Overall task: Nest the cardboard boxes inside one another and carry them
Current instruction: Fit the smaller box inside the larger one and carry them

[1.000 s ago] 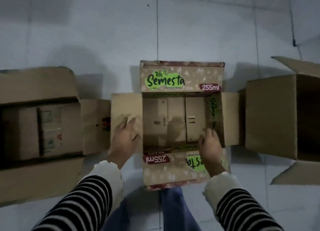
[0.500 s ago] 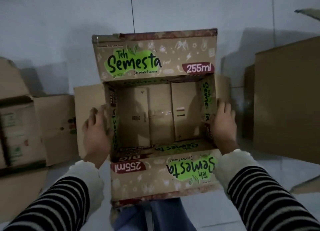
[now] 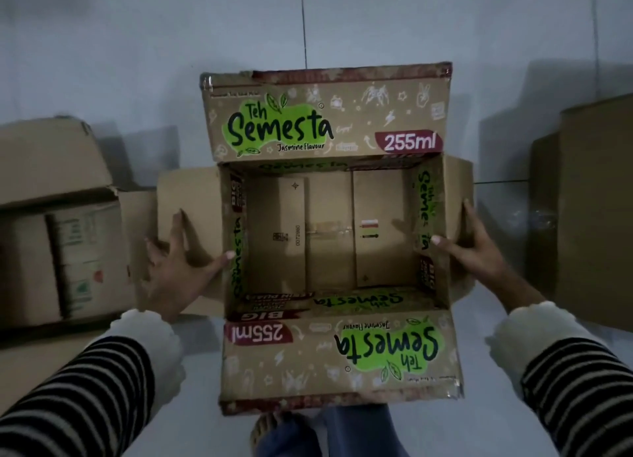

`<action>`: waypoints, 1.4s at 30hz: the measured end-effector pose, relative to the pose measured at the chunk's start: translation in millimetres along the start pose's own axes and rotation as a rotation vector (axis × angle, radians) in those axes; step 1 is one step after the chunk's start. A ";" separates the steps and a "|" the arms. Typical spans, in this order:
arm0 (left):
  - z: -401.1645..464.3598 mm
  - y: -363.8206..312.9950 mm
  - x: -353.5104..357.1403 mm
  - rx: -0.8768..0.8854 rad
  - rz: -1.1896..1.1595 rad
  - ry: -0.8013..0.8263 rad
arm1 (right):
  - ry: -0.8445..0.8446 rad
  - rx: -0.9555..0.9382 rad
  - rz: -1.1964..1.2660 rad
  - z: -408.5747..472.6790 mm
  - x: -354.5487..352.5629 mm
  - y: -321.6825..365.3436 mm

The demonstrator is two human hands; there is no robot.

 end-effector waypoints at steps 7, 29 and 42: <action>-15.0 16.1 -39.1 0.110 -0.017 -0.236 | -0.271 0.113 -0.186 -23.5 -32.7 -8.5; -200.9 -61.7 -180.2 0.437 -0.228 -0.215 | -0.374 -0.361 -0.342 -246.8 -119.1 136.5; -436.1 -227.1 -227.1 0.773 -0.215 -0.079 | -0.715 -0.285 -0.280 -505.5 -317.1 76.0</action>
Point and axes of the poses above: each hand's wrist, its own z-axis towards the middle knuckle, its own x-axis out of the palm, y = z × x, the point moved 6 cm from there along z, towards the middle knuckle, and after that the axes turned 1 degree about -z, right-handed, at the moved point
